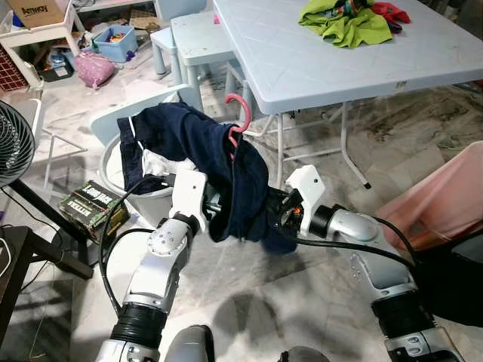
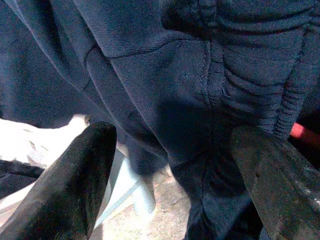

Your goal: Hang hanger

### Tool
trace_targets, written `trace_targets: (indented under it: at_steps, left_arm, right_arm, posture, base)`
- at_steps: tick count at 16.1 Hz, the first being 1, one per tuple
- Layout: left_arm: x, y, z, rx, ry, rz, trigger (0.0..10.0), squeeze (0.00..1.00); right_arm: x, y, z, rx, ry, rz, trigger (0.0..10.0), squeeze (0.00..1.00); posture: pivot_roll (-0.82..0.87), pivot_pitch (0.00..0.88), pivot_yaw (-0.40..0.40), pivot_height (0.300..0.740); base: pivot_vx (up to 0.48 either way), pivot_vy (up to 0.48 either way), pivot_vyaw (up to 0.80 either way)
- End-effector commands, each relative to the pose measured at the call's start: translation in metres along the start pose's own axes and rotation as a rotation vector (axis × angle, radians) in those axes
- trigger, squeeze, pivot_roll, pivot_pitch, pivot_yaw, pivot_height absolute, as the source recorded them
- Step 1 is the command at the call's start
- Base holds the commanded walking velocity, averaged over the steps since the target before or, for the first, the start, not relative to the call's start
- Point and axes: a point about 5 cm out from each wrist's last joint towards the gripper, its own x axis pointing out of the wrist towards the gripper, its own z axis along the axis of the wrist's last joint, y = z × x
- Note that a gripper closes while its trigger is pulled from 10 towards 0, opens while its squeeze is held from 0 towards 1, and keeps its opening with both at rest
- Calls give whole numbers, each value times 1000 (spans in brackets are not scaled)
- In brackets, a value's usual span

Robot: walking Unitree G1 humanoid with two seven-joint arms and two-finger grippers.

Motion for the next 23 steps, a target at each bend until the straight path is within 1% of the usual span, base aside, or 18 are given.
trace_targets:
  at_steps: [1, 2, 5, 7, 9, 10, 11, 12, 13, 15, 16, 17, 19, 21, 23]
  left_arm:
    - [1, -1, 14, 2, -65, -14, 10000, 0]
    - [1, -3, 16, 17, -73, -17, 10000, 0]
    - [2, -2, 18, 12, -83, -10, 10000, 0]
    - [4, -7, 22, 9, -97, -36, 10000, 0]
    - [3, -12, 26, 26, -111, -63, 10000, 0]
    - [3, -14, 28, 27, -118, -68, 10000, 0]
    - [2, -15, 31, 36, -132, -73, 10000, 443]
    - [2, -15, 31, 45, -136, -70, 10000, 902]
    - [2, -13, 31, 44, -135, -64, 10000, 1000]
    - [2, -10, 31, 54, -133, -45, 10000, 1000]
    - [2, -10, 30, 59, -123, -48, 10000, 827]
    - [2, -8, 27, 66, -104, -46, 10000, 0]
    - [2, -1, 24, 88, -90, -15, 10000, 0]
    - [3, 8, 20, 100, -67, 22, 10000, 0]
    - [4, 9, 19, 104, -63, 28, 10000, 0]
  right_arm:
    - [9, -1, 9, -36, -33, -22, 10000, 0]
    - [13, 0, 9, -24, -35, -31, 10000, 0]
    - [19, 13, 11, -27, -39, 32, 10000, 0]
    - [22, 18, 7, -27, -34, 32, 10000, 0]
    - [22, 17, 4, -35, -28, 13, 10000, 0]
    - [23, 11, 2, -35, -22, -32, 10000, 0]
    - [24, 0, -1, -56, -5, -123, 10000, 0]
    - [24, -7, -3, -46, 7, -174, 10000, 0]
    - [24, -10, -3, -31, 5, -190, 10000, 0]
    - [24, -11, 0, -29, -6, -190, 10000, 0]
    - [25, -10, 0, -26, -11, -181, 10000, 0]
    - [25, -6, 1, -8, -23, -142, 10000, 0]
    - [20, 4, 5, -5, -41, -38, 10000, 0]
    - [7, 6, 6, -14, -30, 37, 10000, 0]
    - [1, 6, 6, -29, -9, 72, 10000, 0]
  posture:
    - [-16, 85, 24, 740]
    - [-14, 85, 24, 740]
    - [-14, 85, 24, 740]
    - [-15, 86, 22, 740]
    - [-19, 87, 23, 740]
    - [-17, 88, 23, 740]
    - [-16, 88, 23, 740]
    - [-12, 88, 22, 740]
    - [-12, 88, 21, 740]
    - [-12, 88, 21, 740]
    - [-13, 90, 21, 740]
    - [-13, 90, 21, 740]
    - [-15, 94, 23, 740]
    - [-20, 95, 24, 740]
    - [-26, 96, 26, 740]
  base:
    - [0, 0, 0]
    - [0, 0, 0]
    - [0, 0, 0]
    - [0, 0, 0]
    - [0, 0, 0]
    - [0, 0, 0]
    - [0, 0, 0]
    - [0, 0, 0]
    - [0, 0, 0]
    - [0, 0, 0]
    - [0, 0, 0]
    - [0, 0, 0]
    - [0, 0, 0]
    - [0, 0, 0]
    - [0, 0, 0]
